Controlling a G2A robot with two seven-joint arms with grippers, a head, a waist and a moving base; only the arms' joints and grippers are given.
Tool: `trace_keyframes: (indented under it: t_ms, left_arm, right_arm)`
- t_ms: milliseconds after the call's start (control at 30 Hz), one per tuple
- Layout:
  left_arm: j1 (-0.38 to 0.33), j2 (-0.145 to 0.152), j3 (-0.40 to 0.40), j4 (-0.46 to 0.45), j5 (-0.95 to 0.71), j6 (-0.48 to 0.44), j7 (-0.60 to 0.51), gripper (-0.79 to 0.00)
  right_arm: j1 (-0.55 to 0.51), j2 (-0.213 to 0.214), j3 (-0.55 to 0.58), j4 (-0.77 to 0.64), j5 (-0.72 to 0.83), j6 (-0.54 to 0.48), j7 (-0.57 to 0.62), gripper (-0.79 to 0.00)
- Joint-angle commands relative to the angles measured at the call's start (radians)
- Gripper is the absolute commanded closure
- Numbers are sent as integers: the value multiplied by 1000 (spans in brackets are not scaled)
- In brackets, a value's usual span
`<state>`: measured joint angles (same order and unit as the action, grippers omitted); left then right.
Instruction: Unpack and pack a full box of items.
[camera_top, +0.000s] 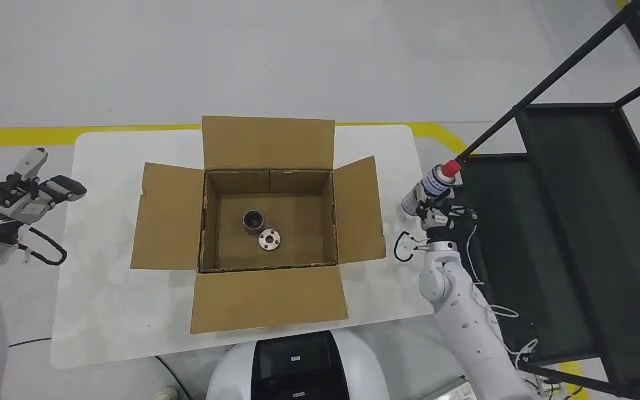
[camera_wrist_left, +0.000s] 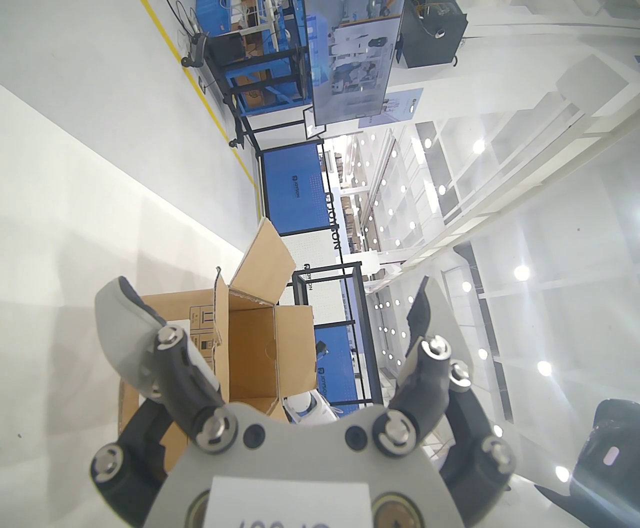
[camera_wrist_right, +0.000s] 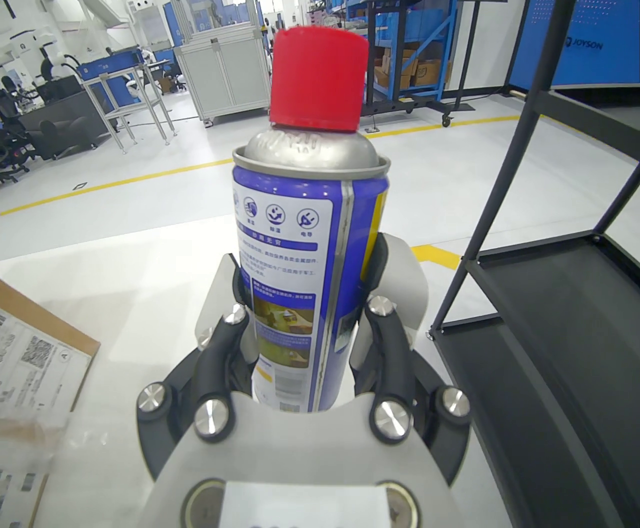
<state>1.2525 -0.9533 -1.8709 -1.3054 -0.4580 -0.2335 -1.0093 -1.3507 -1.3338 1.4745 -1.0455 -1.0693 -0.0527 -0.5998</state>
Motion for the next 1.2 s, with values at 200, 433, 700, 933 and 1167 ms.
trace_keyframes:
  t_ms: [200, 433, 700, 933, 1167]
  left_arm:
    - [0, 0, 0, 0, 0, 0, 0, -785]
    - [0, 0, 0, 0, 0, 0, 0, -785]
    - [0, 0, 0, 0, 0, 0, 0, -785]
    - [0, 0, 0, 0, 0, 0, 0, -785]
    - [0, 0, 0, 0, 0, 0, 0, -785]
  right_arm:
    - [163, -27, -67, 255, -8, 14, -136, 0]
    - [278, -48, -109, 444, -27, 10, -208, 0]
    - [358, -64, -126, 580, -15, 3, -252, 0]
    - [404, -77, -142, 648, -17, 16, -276, 0]
    - [427, -87, -154, 701, -18, 24, -284, 0]
